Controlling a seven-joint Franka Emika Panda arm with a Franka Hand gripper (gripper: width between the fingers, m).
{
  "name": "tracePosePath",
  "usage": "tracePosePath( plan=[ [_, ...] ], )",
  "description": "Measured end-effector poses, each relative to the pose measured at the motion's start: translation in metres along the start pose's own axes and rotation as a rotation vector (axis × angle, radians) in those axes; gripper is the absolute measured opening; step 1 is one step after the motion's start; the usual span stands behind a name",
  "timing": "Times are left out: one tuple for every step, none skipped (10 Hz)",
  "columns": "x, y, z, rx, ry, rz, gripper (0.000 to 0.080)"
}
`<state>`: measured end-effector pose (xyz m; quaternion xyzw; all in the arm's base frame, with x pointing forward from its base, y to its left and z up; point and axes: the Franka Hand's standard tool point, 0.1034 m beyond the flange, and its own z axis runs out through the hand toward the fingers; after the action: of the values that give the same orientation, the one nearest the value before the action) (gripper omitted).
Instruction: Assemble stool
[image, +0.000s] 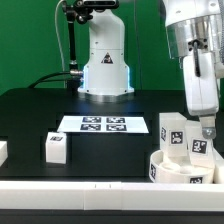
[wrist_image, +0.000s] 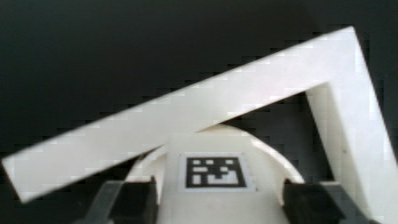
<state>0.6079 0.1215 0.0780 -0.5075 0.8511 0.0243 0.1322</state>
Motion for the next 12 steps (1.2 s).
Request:
tracePosePath(
  plan=[
    [-0.001,0.000,0.000,0.010,-0.008,0.096,0.0341],
    [-0.001,0.000,0.000,0.011,-0.013,0.134,0.0341],
    [0.000,0.000,0.000,0.009,-0.019,0.173,0.0341],
    [0.000,0.000,0.000,0.007,-0.027,0.208,0.0341],
    [0.000,0.001,0.000,0.007,-0.031,0.222,0.0341],
    [0.001,0.000,0.000,0.005,-0.031,0.205,0.0341],
    [0.002,0.000,0.000,0.004,-0.035,0.234,0.0341],
    [0.002,0.000,0.000,0.005,-0.037,0.203,0.0342],
    [0.001,0.001,0.000,0.005,-0.037,0.196,0.0342],
    [0.001,0.001,-0.002,-0.002,-0.037,0.156,0.0509],
    [-0.002,-0.001,-0.010,-0.018,-0.049,0.093,0.0619],
    [-0.005,-0.003,-0.017,-0.008,-0.061,0.100,0.0641]
  ],
)
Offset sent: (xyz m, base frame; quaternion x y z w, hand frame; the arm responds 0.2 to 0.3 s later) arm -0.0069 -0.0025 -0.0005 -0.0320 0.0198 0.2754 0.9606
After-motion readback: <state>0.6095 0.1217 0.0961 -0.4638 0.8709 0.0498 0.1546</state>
